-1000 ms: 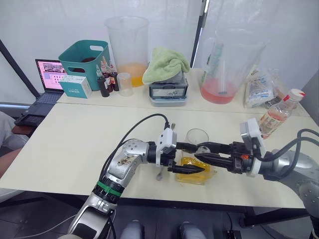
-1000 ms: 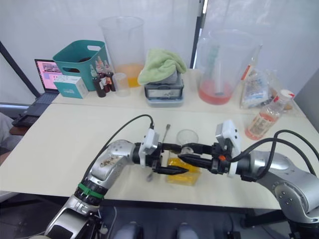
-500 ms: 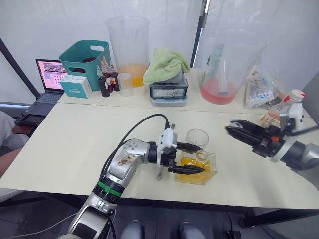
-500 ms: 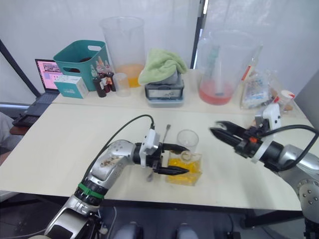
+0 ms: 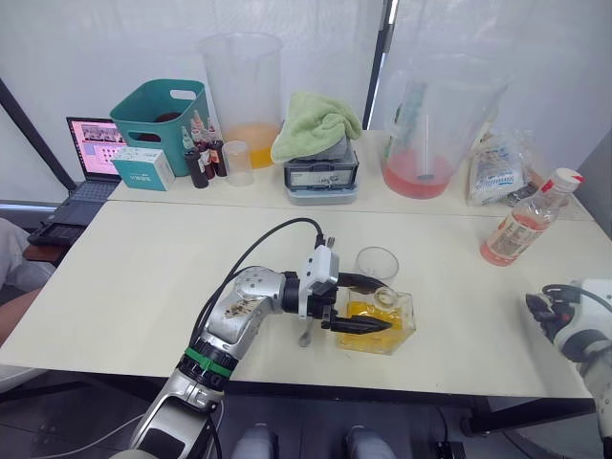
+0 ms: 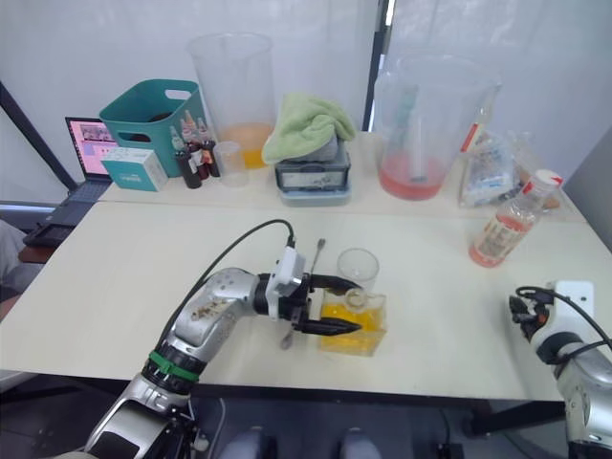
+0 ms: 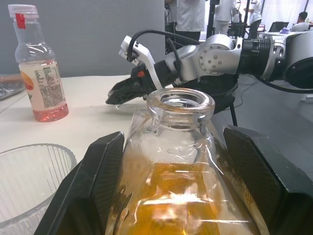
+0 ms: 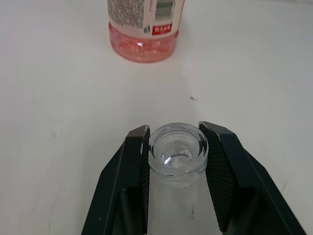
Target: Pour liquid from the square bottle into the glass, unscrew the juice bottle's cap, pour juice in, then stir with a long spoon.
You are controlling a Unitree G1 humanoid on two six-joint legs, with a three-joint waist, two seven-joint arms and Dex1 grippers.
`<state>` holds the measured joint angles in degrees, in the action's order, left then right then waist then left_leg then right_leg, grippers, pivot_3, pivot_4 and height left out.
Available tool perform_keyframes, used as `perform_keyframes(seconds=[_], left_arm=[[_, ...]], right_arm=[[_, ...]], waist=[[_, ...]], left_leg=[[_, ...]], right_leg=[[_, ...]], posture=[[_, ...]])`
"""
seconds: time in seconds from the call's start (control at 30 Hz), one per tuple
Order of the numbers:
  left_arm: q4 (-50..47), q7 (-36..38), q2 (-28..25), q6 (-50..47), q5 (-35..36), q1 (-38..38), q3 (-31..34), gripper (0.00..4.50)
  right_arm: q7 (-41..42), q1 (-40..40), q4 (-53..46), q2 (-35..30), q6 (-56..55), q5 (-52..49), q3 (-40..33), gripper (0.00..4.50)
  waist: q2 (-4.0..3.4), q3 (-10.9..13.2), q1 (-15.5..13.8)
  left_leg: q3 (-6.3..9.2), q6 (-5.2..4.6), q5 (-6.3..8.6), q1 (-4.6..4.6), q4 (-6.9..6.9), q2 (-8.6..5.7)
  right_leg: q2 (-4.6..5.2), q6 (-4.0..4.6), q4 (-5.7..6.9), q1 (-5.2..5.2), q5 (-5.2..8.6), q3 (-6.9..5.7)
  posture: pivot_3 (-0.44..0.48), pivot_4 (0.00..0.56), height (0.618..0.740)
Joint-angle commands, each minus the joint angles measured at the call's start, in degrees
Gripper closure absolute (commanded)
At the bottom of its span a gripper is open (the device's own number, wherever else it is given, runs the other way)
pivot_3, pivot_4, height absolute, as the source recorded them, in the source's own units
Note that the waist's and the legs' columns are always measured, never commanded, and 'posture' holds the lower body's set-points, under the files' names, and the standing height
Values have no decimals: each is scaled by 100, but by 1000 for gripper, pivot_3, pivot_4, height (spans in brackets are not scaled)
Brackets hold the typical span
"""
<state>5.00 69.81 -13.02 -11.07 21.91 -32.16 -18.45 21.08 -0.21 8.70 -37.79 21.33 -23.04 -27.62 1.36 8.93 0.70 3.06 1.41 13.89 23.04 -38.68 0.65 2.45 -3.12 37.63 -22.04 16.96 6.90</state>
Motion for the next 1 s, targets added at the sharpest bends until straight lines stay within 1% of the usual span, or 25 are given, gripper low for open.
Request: perform_keyframes(seconds=[0.03, 0.33, 0.4, 0.5, 0.63, 0.77, 0.83, 0.9, 1.0], left_arm=[[32, -15, 16, -16, -110, -67, -64, 1728], [118, -26, 31, -27, -89, -150, -9, 1728], [86, -15, 44, -41, -27, -153, 31, 1728], [52, 14, 40, -43, 31, -148, 72, 1728], [26, 51, 20, 3, 65, -154, 106, 1728], [-79, 129, 19, -69, 269, -222, 254, 1728], [-136, 148, -3, -114, 332, -273, 323, 1728], [-180, 171, -21, -169, 368, -295, 366, 1728], [-298, 188, -108, -309, 508, -346, 506, 1728]], right_arm=[[15, 23, 57, -48, 136, 73, -72, 3427], [4, -114, 225, 2, 262, 29, -179, 3427], [19, -143, 174, 12, 162, -4, -248, 2368], [45, -170, 41, 33, -2, -79, -371, 1403], [143, -91, -437, 52, -202, -161, -505, 49], [366, 76, -1416, 115, -331, -427, -671, 0], [521, 180, -1998, 110, -237, -655, -690, 0], [611, 251, -2365, 104, -105, -841, -695, 0], [937, 476, -3341, 27, 454, -1683, -562, 0]], waist=[[0, 0, 1], [1, 0, 4], [1, 1, 3], [-11, 5, 16], [-32, 4, 20], [-38, 6, 33], [-40, 7, 37], [-40, 8, 54], [-42, 9, 57]], left_leg=[[-1, 0, 0, -2, 0, 0], [2, 0, 0, -22, 0, 0], [3, 0, 0, -28, 0, 0], [4, 0, 0, -28, 0, -2], [3, 0, 0, -24, 1, -3], [4, 0, 0, -24, 4, -2], [5, 0, 0, -20, 4, -2], [5, 0, 0, -16, 5, -2], [6, 0, 0, -5, 6, 0]], right_leg=[[0, 0, 0, 2, 0, 1], [-1, -1, -10, 32, 0, -2], [-1, -1, -14, 42, 1, -2], [-1, -2, -15, 42, 1, -1], [0, -3, -15, 39, 2, 1], [-1, -5, -15, 38, 3, 1], [-1, -6, -14, 35, 3, 1], [-2, -6, -12, 27, 4, 1], [-4, -6, -6, 10, 3, 1]], posture=[[0, 150, 740], [0, 150, 740], [0, 150, 740], [0, 150, 740], [0, 150, 740], [0, 150, 740], [0, 150, 740], [0, 150, 740], [0, 150, 740]])
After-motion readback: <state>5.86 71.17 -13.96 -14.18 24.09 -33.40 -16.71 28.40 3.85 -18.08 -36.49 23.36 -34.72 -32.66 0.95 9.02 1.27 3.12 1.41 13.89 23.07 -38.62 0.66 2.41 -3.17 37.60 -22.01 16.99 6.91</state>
